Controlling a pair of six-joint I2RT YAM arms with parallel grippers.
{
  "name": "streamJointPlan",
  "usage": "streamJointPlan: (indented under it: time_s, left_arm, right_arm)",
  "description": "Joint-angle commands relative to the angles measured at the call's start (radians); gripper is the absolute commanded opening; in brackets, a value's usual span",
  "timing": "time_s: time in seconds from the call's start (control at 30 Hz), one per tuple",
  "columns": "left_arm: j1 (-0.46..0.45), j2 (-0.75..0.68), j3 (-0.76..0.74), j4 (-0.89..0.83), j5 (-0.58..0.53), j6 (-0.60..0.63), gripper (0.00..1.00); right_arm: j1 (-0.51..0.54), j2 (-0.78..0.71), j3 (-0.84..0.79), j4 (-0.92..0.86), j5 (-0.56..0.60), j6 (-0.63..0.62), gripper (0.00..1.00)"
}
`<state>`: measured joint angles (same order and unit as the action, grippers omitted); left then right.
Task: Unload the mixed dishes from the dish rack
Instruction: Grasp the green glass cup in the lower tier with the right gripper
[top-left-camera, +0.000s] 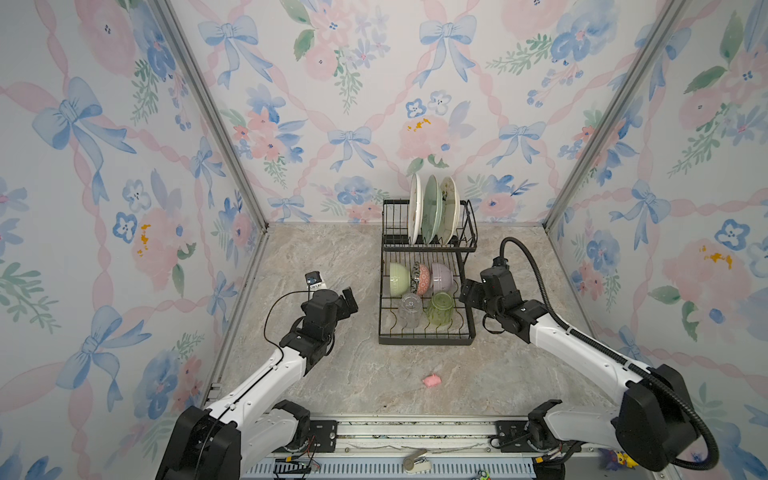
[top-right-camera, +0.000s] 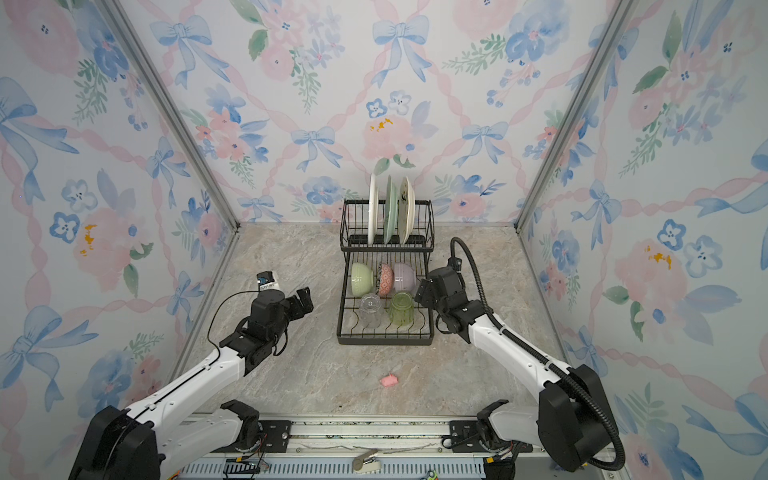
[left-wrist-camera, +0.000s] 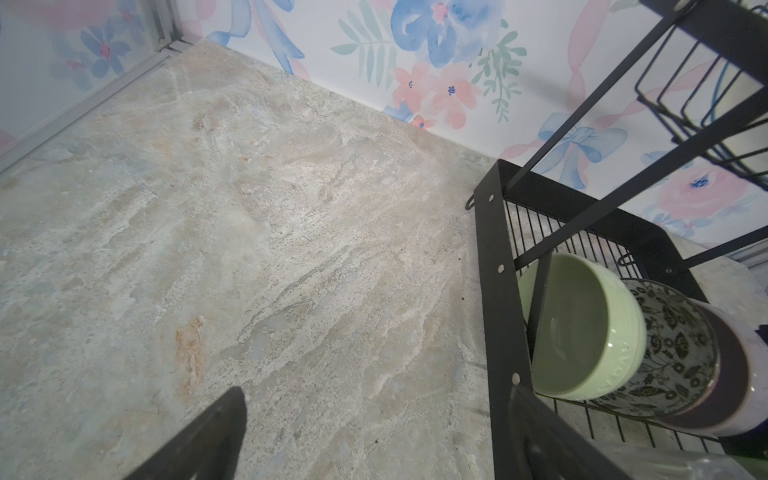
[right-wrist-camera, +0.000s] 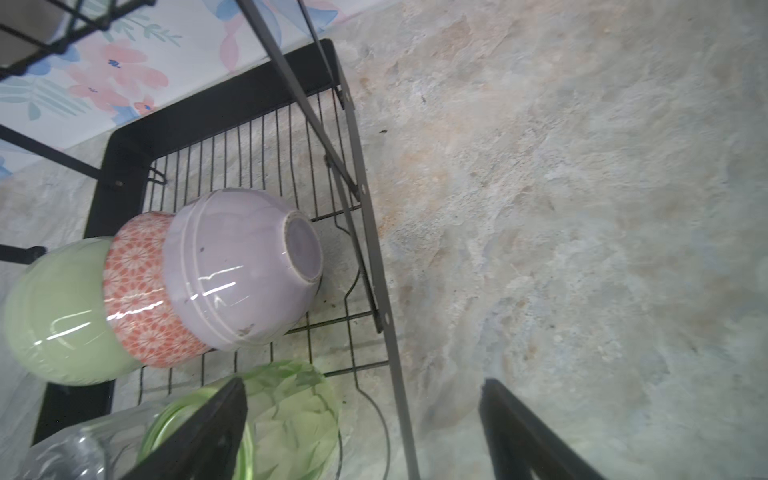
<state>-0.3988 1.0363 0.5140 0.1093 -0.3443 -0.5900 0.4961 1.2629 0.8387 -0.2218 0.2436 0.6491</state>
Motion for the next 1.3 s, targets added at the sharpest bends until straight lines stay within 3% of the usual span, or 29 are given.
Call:
streamJointPlan:
  time_s: [0.0, 0.3, 0.9, 1.27]
  left_arm:
    - [-0.006, -0.019, 0.017, 0.024, 0.041, -0.020, 0.98]
    - [-0.009, -0.033, 0.003, 0.029, 0.073, -0.035, 0.98]
    - [-0.009, -0.040, -0.032, 0.053, 0.104, -0.042, 0.98]
    - [-0.009, -0.025, -0.030, 0.065, 0.119, -0.047, 0.98]
  right_arm:
    - [0.037, -0.012, 0.026, -0.007, -0.116, 0.061, 0.90]
    - [0.138, 0.141, 0.150, -0.079, -0.085, 0.036, 0.91]
    - [0.177, 0.323, 0.205, -0.140, 0.000, 0.078, 0.92]
    - [0.176, 0.344, 0.206, -0.129, 0.013, 0.111, 0.77]
